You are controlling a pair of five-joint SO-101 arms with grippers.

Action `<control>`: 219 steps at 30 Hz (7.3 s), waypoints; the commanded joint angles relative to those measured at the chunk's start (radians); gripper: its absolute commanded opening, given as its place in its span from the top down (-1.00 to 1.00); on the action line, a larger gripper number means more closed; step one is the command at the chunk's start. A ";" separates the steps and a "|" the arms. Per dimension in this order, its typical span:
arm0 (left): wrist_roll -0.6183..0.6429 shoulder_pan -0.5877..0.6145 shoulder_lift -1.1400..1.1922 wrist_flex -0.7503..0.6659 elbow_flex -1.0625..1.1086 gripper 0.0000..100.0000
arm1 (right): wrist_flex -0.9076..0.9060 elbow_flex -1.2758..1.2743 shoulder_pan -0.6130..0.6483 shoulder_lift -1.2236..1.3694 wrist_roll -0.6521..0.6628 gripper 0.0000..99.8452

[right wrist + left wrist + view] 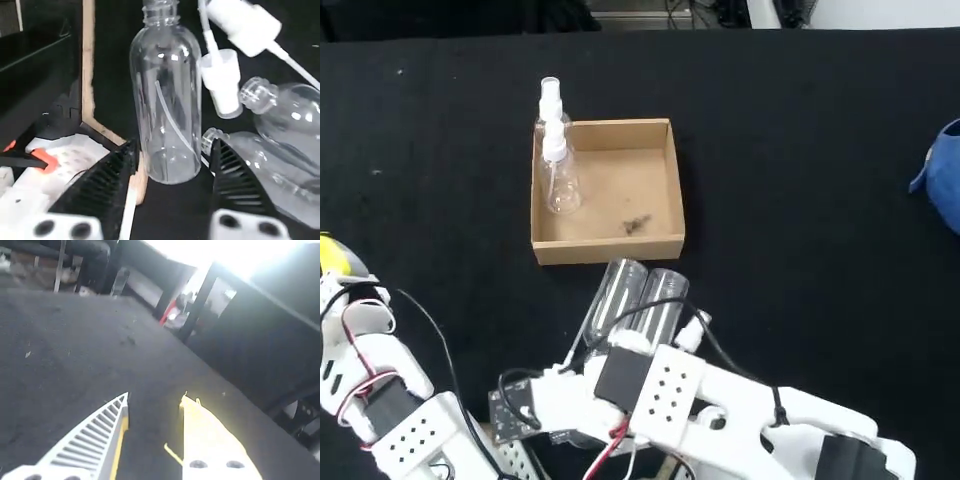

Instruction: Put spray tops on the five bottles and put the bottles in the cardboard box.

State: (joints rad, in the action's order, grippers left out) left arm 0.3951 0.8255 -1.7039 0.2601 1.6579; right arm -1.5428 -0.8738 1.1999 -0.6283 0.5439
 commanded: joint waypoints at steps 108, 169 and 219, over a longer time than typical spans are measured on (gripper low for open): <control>-0.594 0.039 0.559 0.440 -0.486 0.94 | 0.698 0.668 -0.147 0.648 -0.993 0.37; -0.319 -0.608 1.613 0.709 -1.073 0.70 | 0.388 -0.117 -0.833 -0.120 -0.393 0.51; -1.850 0.160 1.665 0.875 -1.122 0.58 | 0.238 0.030 -0.743 -0.117 -0.390 0.51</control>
State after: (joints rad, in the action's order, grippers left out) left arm -1.4231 1.0111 -0.0315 1.1638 0.5439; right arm -1.2881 -0.9045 0.3913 -0.7096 0.1603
